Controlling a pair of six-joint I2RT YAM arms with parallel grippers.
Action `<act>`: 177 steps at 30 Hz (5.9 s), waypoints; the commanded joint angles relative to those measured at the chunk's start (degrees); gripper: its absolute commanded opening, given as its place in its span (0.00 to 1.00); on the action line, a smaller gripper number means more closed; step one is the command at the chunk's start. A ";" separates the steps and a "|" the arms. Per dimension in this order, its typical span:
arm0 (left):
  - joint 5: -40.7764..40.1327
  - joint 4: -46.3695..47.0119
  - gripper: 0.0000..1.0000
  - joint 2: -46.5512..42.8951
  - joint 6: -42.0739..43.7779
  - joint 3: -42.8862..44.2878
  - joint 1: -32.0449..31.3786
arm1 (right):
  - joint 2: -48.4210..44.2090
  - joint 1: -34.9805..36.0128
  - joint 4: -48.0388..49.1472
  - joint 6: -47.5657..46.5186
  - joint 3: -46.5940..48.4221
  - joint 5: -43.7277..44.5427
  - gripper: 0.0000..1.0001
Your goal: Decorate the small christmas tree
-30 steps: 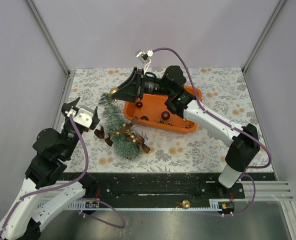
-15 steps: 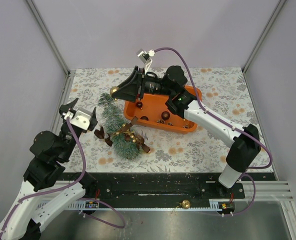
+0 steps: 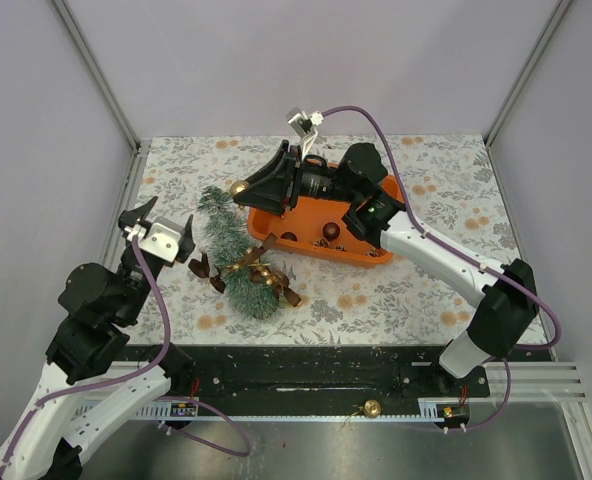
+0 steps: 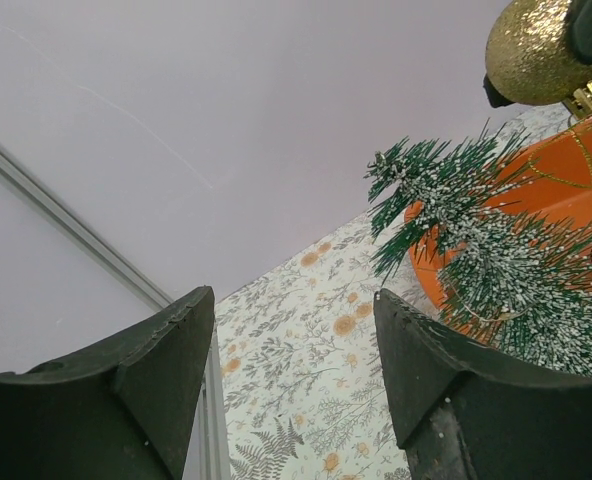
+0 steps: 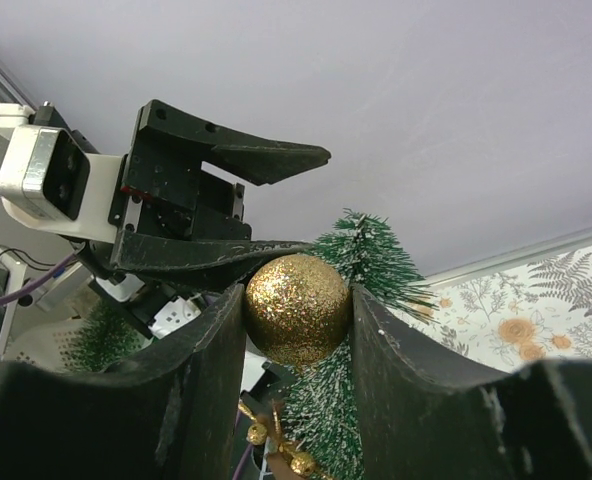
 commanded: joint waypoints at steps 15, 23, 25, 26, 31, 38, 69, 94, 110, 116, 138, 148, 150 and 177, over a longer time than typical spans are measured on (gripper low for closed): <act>1.07 1.25 0.68 -0.79 -0.68 0.17 0.15 | -2.76 0.29 3.24 -4.42 -3.47 5.34 0.23; 1.25 1.33 0.68 -0.88 -0.59 0.08 0.15 | -3.37 0.38 2.80 -6.62 -0.48 7.01 0.24; 1.25 1.33 0.68 -1.05 -0.86 0.00 0.15 | -3.46 0.30 3.94 -6.45 -1.17 7.02 0.28; 1.16 1.33 0.68 -1.05 -0.77 0.00 0.15 | -3.64 0.29 4.38 -6.27 -1.79 7.10 0.31; 1.25 1.33 0.68 -1.05 -0.86 0.08 0.15 | -4.51 0.29 6.05 -5.30 -6.88 7.54 0.36; 1.51 1.25 0.68 -0.88 -1.03 0.52 0.15 | -5.92 0.29 7.63 -4.69 -11.99 8.60 0.43; 1.77 0.89 0.68 -0.97 -1.03 1.14 0.15 | -11.28 0.12 1.23 -10.31 -13.66 14.03 0.72; 3.35 -0.77 0.87 -0.79 -0.77 1.75 0.15 | 20.87 -11.57 -43.08 -21.12 3.64 38.23 1.00; 5.82 -3.76 0.90 2.02 -1.03 3.25 0.42 | 38.54 -10.25 -33.85 -27.71 19.99 36.81 0.99; 5.99 -4.03 0.90 2.55 -0.86 4.30 0.50 | 44.43 -9.20 -36.66 -29.82 25.53 38.39 0.97; 5.91 -3.94 0.90 1.67 -1.21 4.74 0.77 | 40.84 -6.56 -39.57 -33.78 22.74 48.76 0.43; 5.91 -4.73 0.91 1.32 -1.82 6.15 1.12 | 21.61 -7.97 -37.37 -35.62 17.46 46.84 0.40; 5.91 -4.73 0.91 0.88 -1.82 6.15 1.12 | 17.56 -7.88 -37.45 -34.93 16.49 44.03 0.39; 9.51 -3.59 0.92 -3.60 -3.49 2.90 1.03 | -3.91 -0.33 -13.55 -12.42 11.12 8.60 0.43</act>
